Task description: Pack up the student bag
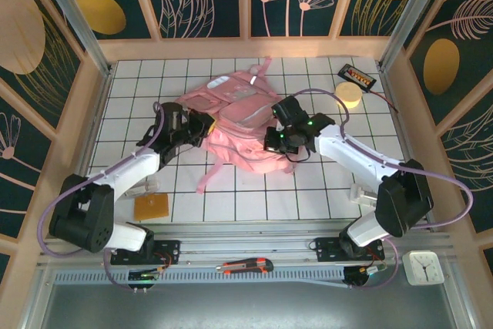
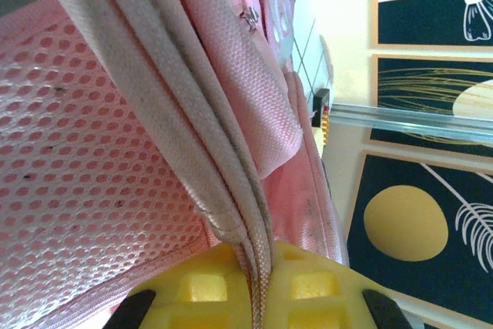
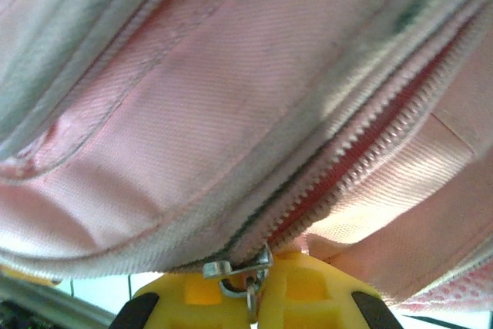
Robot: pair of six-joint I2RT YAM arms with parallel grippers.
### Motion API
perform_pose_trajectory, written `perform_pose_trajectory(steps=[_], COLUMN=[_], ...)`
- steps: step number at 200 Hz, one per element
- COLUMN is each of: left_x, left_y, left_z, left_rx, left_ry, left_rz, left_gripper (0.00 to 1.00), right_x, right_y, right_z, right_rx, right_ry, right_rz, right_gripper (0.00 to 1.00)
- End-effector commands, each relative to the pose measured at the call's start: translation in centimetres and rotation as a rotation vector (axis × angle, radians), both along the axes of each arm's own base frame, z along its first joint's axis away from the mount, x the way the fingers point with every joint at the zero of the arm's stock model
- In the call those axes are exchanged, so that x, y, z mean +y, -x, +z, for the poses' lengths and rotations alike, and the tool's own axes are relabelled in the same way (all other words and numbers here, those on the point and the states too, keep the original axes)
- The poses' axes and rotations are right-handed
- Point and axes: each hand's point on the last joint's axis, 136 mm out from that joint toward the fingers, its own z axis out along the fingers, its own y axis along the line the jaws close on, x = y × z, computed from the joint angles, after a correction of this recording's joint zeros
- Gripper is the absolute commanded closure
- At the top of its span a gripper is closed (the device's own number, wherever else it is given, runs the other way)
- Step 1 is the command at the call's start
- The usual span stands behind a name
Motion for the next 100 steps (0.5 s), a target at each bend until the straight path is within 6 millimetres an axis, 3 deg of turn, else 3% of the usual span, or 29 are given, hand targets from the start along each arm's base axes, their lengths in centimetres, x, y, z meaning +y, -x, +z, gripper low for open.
perform_pose_trajectory(steps=[1, 7, 19, 26, 44, 56, 62, 100], left_x=[1.6, 1.5, 1.6, 1.8, 2.9, 3.7, 4.1, 4.6], left_y=[-4.4, -4.8, -5.4, -6.1, -5.6, -4.7, -3.5, 1.9], left_z=[3.7, 3.5, 2.6, 3.5, 4.0, 4.6, 3.5, 2.0], left_rx=[-0.171, -0.169, -0.155, -0.172, -0.166, -0.162, -0.129, -0.054], left_ry=[-0.037, -0.049, -0.076, -0.085, -0.098, -0.106, -0.111, 0.053], left_rz=[-0.007, -0.025, -0.043, -0.043, -0.022, 0.002, 0.01, 0.058], left_gripper=[1.0, 0.99, 0.74, 0.62, 0.46, 0.43, 0.43, 0.46], right_x=[2.0, 3.6, 6.4, 7.9, 11.0, 12.5, 13.1, 15.2], right_y=[1.3, 1.6, 2.1, 2.2, 2.2, 1.8, 1.6, 0.8], right_z=[0.1, 0.3, 0.4, 0.4, 0.4, 0.6, 0.8, 1.4], right_rx=[-0.002, -0.006, 0.0, 0.009, 0.032, 0.035, 0.033, 0.028], right_ry=[-0.04, -0.069, -0.104, -0.128, -0.184, -0.219, -0.233, -0.259], right_rz=[0.124, 0.162, 0.212, 0.233, 0.26, 0.266, 0.267, 0.302], right_gripper=[1.0, 1.0, 1.0, 1.0, 1.0, 1.0, 1.0, 1.0])
